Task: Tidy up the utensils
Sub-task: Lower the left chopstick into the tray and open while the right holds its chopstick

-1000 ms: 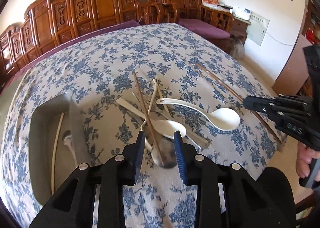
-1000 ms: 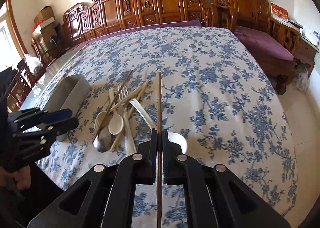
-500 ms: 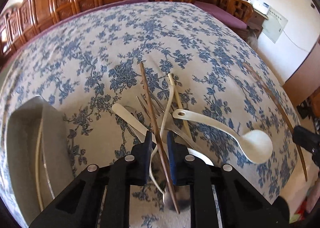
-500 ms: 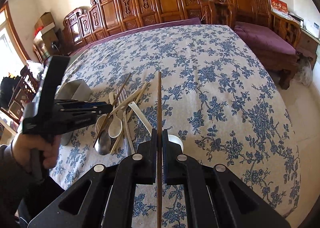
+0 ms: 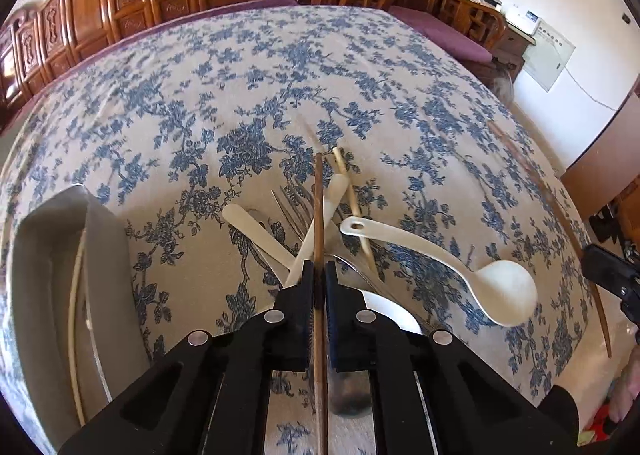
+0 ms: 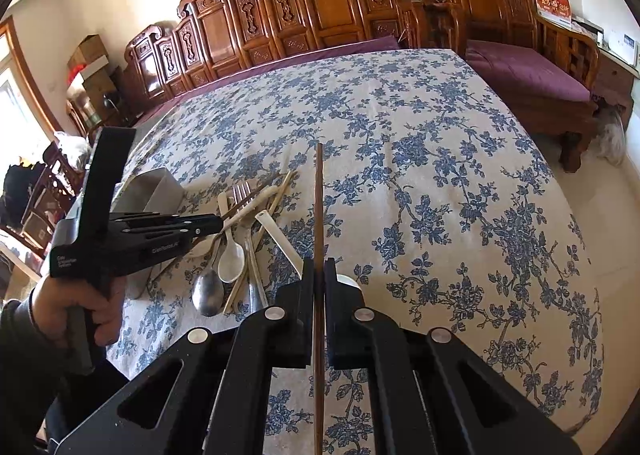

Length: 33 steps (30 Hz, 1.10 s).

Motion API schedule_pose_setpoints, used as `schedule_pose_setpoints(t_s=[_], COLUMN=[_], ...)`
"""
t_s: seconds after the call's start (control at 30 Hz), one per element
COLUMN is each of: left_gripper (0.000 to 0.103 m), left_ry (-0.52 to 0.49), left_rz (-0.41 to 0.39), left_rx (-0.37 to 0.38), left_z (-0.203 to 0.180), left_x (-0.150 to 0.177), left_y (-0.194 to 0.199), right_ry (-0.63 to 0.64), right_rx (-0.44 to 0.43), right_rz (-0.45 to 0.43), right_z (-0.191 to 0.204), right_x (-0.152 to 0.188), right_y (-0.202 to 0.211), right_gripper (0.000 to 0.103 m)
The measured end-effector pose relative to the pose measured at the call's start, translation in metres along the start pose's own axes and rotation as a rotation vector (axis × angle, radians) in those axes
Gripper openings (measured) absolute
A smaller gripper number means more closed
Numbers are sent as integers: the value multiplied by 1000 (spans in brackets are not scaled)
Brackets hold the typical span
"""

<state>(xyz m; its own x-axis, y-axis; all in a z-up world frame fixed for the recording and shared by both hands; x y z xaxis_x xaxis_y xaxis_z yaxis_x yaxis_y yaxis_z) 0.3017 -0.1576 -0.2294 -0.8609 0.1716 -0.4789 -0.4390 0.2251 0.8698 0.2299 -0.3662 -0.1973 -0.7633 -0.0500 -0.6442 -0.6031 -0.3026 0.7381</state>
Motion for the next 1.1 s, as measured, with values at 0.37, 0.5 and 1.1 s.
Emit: schedule_pose_setpoints(t_s=[0.37, 0.5, 1.1], left_gripper=[4, 4, 4], left_ry=[-36, -29, -32], left_rz=[-68, -82, -181], left_rx=[-33, -46, -115], left_z=[-3, 5, 34], left_x=[20, 31, 51], left_y=[59, 80, 157], right_ry=[28, 47, 121], right_rx=[-26, -33, -45], right_rz=[-30, -35, -89], right_z=[15, 24, 55], right_x=[-6, -7, -11], right_y=[10, 14, 41], right_gripper=[6, 6, 6])
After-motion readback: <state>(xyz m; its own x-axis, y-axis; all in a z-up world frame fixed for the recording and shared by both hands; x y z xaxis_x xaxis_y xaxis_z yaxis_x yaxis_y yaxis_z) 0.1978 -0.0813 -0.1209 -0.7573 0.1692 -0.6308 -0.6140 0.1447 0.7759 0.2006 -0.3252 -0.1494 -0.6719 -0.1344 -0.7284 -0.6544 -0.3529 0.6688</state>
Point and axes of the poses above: each gripper's, at about its wrist camera, not at the fingertips, and y roughly against the way its jaws point, z to its left, x to its underside, the point moved 1 cm from there along -y, roughly the way its jaws point, and after that the axes turned 5 degrees about y, right-handed, at the moved point
